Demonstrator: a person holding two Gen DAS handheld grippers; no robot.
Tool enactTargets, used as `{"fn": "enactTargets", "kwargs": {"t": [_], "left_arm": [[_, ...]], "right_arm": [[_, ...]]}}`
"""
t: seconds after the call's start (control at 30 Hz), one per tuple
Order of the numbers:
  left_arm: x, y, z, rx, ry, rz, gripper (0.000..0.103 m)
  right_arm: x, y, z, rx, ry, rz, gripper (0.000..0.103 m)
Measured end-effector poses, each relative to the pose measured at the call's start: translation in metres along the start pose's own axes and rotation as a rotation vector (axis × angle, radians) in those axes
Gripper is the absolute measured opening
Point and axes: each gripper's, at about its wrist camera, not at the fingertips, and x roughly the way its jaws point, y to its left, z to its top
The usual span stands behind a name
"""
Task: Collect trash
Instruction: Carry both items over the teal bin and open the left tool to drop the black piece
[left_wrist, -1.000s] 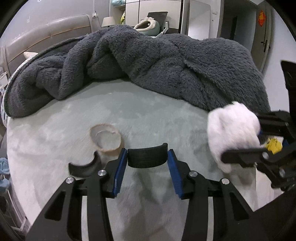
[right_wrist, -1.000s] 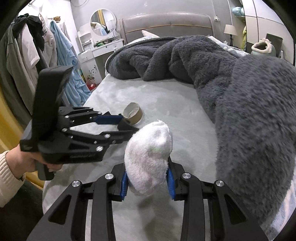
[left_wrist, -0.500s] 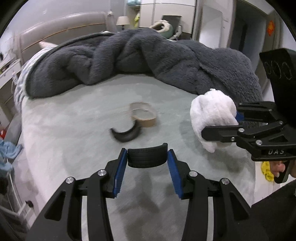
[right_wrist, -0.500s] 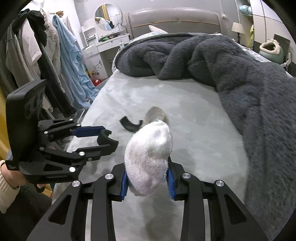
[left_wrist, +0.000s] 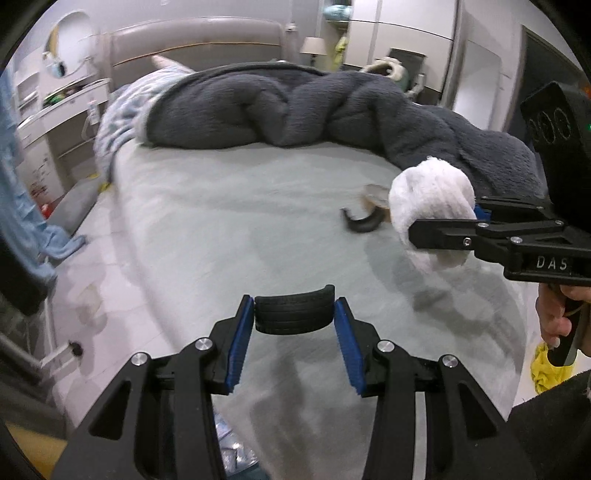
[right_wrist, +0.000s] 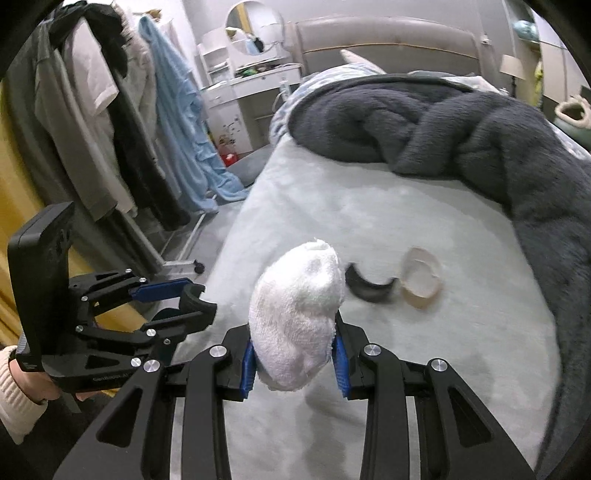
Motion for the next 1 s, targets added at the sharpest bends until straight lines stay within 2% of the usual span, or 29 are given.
{"fn": "enactTargets", "kwargs": {"t": [0.17,0.47,0.57,0.63,0.9,1.0], "left_arm": [[-0.017,0.028,-0.019,-0.072,0.004,0.048,0.047],[-0.018,0.063,-0.038,-0.112,0.027,0.117,0.047],[-0.014,0.071,-0.046,-0.091,0.06,0.171,0.047],[-0.013,0.082,-0.052,-0.112,0.081,0.189,0.047],[-0.005,0.125,-0.078,-0.223,0.194,0.194,0.047],[0.0,0.14,-0.091,-0.271,0.245,0.174,0.047]], "right_arm": [[0.009,0.028,0.008,-0.04,0.005,0.03,0.034],[0.034,0.071,0.025,-0.101,0.023,0.069,0.034],[0.041,0.082,0.03,-0.109,0.021,0.08,0.034],[0.046,0.091,0.033,-0.114,0.019,0.092,0.034],[0.073,0.13,0.036,-0.165,0.058,0.126,0.034],[0.083,0.139,0.035,-0.179,0.077,0.133,0.034]]}}
